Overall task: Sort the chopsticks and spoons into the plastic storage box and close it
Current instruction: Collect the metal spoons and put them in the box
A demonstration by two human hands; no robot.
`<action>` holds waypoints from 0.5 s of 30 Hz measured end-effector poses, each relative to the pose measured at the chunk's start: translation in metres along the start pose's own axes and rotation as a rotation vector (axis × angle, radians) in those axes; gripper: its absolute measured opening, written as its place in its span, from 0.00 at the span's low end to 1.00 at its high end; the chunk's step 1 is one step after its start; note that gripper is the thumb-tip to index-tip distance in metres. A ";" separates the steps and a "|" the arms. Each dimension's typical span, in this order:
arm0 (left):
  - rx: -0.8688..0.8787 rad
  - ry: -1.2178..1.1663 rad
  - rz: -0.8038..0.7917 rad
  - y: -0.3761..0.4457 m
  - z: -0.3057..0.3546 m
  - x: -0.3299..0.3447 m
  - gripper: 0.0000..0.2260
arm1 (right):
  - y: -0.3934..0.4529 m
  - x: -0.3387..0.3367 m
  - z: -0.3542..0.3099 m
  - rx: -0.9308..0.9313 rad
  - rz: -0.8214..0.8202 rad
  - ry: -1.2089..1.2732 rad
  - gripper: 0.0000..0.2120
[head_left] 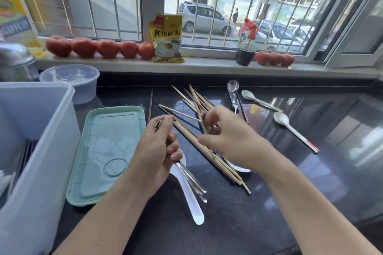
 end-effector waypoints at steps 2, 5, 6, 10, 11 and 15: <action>0.013 -0.049 0.003 0.004 0.002 -0.006 0.05 | 0.004 0.027 -0.008 -0.017 -0.098 0.092 0.12; 0.030 -0.083 -0.058 0.008 0.002 -0.008 0.06 | 0.010 0.040 -0.019 0.001 -0.063 0.166 0.09; 0.032 -0.085 -0.068 0.009 0.002 -0.008 0.06 | 0.013 0.041 -0.023 -0.015 -0.048 0.119 0.08; 0.020 -0.126 -0.064 0.010 0.000 -0.006 0.10 | 0.017 0.042 -0.040 -0.163 -0.014 -0.288 0.10; 0.021 -0.161 -0.066 0.009 0.000 -0.005 0.10 | 0.016 0.044 -0.043 -0.182 0.003 -0.353 0.11; 0.052 -0.216 -0.003 0.012 -0.001 -0.014 0.08 | 0.014 0.066 -0.042 -0.206 -0.052 -0.368 0.11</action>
Point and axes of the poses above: each hand's wrist, its own y-axis towards the middle knuckle, its own x-axis out of the palm, z = x × y, the point moved 9 cm from there along y, towards the middle knuckle, and after that the axes turned 9 degrees about -x, right-handed, at the moved point
